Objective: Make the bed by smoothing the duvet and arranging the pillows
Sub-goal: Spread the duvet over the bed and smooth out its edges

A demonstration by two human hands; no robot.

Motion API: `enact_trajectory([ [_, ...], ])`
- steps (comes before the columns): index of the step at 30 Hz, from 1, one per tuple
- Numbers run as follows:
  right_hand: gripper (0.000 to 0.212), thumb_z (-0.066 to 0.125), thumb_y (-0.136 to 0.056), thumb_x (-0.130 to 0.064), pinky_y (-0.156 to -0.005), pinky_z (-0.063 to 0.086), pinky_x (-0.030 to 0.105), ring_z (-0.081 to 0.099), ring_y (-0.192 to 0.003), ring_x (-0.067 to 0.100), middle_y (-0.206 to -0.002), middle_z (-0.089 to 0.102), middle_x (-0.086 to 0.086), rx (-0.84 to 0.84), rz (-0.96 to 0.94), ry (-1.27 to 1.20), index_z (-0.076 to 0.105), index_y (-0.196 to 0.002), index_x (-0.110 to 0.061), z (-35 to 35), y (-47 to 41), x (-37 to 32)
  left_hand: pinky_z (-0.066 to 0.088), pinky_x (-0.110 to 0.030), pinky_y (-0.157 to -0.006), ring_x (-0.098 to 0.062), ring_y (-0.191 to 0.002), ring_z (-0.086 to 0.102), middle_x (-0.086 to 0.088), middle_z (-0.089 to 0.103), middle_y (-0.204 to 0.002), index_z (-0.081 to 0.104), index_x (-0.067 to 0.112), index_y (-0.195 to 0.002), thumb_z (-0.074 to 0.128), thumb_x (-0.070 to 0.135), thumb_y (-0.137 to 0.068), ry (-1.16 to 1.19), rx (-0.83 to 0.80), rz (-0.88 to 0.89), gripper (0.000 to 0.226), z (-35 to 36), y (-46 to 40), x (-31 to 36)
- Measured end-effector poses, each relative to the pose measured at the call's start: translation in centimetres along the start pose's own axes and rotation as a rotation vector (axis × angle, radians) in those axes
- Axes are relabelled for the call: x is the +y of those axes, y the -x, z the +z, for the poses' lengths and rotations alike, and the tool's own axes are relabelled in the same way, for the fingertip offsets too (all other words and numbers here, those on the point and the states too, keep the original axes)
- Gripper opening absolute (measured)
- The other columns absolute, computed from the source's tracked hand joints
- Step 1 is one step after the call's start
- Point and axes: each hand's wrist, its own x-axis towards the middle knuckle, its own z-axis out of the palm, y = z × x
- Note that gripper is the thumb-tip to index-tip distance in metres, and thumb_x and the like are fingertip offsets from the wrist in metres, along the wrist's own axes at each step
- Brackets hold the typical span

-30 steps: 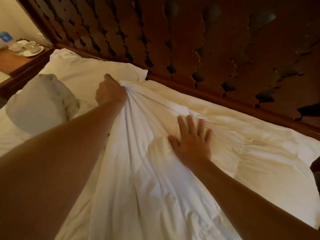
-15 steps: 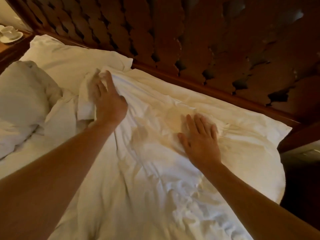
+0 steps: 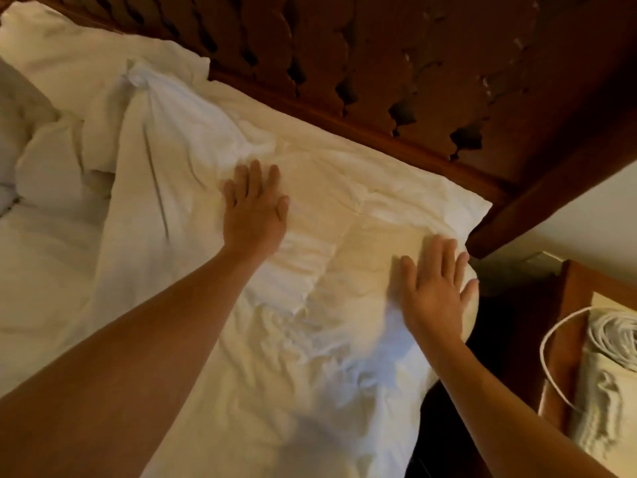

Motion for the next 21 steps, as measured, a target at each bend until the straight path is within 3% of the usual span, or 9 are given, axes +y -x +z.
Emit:
enact_trajectory([
  [2, 0.069, 0.011, -0.099, -0.065, -0.122, -0.012, 0.046, -0.021, -0.151, 0.016, -0.166, -0.016, -0.006, -0.075, -0.305, -0.033, -0.005, -0.158, -0.034, -0.3, 2.1, -1.4, 0.009, -0.052, -0.122, -0.033, -0.152, 0.006, -0.015, 0.008, -0.165, 0.013, 0.019, -0.158, 0.009, 0.044, -0.101, 0.078, 0.049, 0.028, 0.062, 0.5, 3.9, 2.4],
  [4, 0.063, 0.019, -0.102, -0.059, -0.123, -0.008, 0.048, -0.018, -0.151, 0.016, -0.166, -0.013, -0.008, -0.195, -0.63, 0.073, 0.001, -0.158, -0.036, 0.4, 3.5, -0.6, 0.013, -0.052, -0.122, -0.032, -0.152, 0.009, -0.012, 0.01, -0.165, 0.016, 0.02, -0.158, 0.018, 0.041, -0.102, 0.087, 0.039, 0.146, 0.06, 1.9, 8.2, 3.4],
  [5, 0.062, 0.02, -0.103, -0.059, -0.123, -0.004, 0.052, -0.017, -0.152, 0.016, -0.166, -0.012, -0.008, -0.206, -0.685, 0.132, 0.002, -0.158, -0.037, 0.7, 3.2, 0.4, 0.015, -0.052, -0.121, -0.032, -0.152, 0.01, -0.012, 0.012, -0.165, 0.018, 0.02, -0.158, 0.022, 0.039, -0.101, 0.078, 0.024, 0.173, 0.06, 2.8, 10.1, 3.2],
  [7, 0.063, 0.017, -0.101, -0.062, -0.122, -0.001, 0.057, -0.018, -0.152, 0.018, -0.166, -0.013, -0.007, -0.154, -0.514, 0.166, 0.0, -0.158, -0.039, 1.1, 2.0, 2.0, 0.016, -0.052, -0.121, -0.031, -0.152, 0.009, -0.012, 0.012, -0.165, 0.018, 0.019, -0.158, 0.024, 0.038, -0.101, 0.08, 0.006, 0.073, 0.06, 4.6, 13.6, 1.6],
  [10, 0.069, 0.018, -0.099, -0.059, -0.12, -0.003, 0.06, -0.014, -0.153, 0.022, -0.167, -0.009, 0.0, -0.052, -0.185, -0.009, 0.002, -0.159, -0.03, 1.1, 2.6, 0.3, 0.011, -0.049, -0.123, -0.031, -0.152, 0.004, -0.013, 0.005, -0.165, 0.011, 0.019, -0.159, 0.018, 0.042, -0.101, 0.116, -0.018, -0.244, 0.062, 6.2, 19.7, -1.0],
  [12, 0.068, 0.025, -0.101, -0.051, -0.122, -0.008, 0.052, -0.012, -0.153, 0.02, -0.168, -0.004, 0.001, -0.068, -0.368, -0.105, 0.006, -0.16, -0.023, 2.3, 6.6, -2.4, 0.011, -0.048, -0.123, -0.031, -0.153, 0.003, -0.013, 0.003, -0.165, 0.006, 0.02, -0.159, 0.018, 0.042, -0.102, 0.131, -0.024, -0.383, 0.062, 7.4, 24.8, -1.9],
  [14, 0.064, 0.031, -0.103, -0.046, -0.123, -0.009, 0.041, -0.01, -0.153, 0.018, -0.168, 0.001, -0.001, -0.256, -0.71, -0.141, 0.012, -0.16, -0.023, 4.2, 12.0, -4.0, 0.016, -0.049, -0.122, -0.032, -0.152, 0.004, -0.015, 0.005, -0.165, 0.009, 0.018, -0.159, 0.022, 0.04, -0.102, 0.162, -0.039, -0.48, 0.063, 8.9, 30.1, -2.1],
  [17, 0.063, 0.022, -0.103, -0.054, -0.124, -0.002, 0.04, -0.009, -0.153, 0.017, -0.167, -0.001, -0.005, -0.54, -1.065, 0.129, 0.009, -0.159, -0.029, 9.3, 17.3, -1.4, 0.023, -0.054, -0.118, -0.035, -0.151, 0.015, -0.018, 0.015, -0.163, 0.022, 0.014, -0.157, 0.027, 0.037, -0.101, 0.21, -0.095, -0.609, 0.061, 12.3, 37.2, -1.4],
  [21, 0.064, 0.025, -0.101, -0.055, -0.124, 0.003, 0.041, 0.0, -0.154, 0.017, -0.167, 0.004, -0.004, -0.463, -1.086, 0.426, 0.015, -0.159, -0.03, 12.8, 15.9, 4.3, 0.018, -0.053, -0.12, -0.03, -0.152, 0.012, -0.01, 0.016, -0.164, 0.023, 0.017, -0.157, 0.03, 0.036, -0.099, 0.215, -0.143, -0.572, 0.061, 15.2, 43.9, -0.2],
])
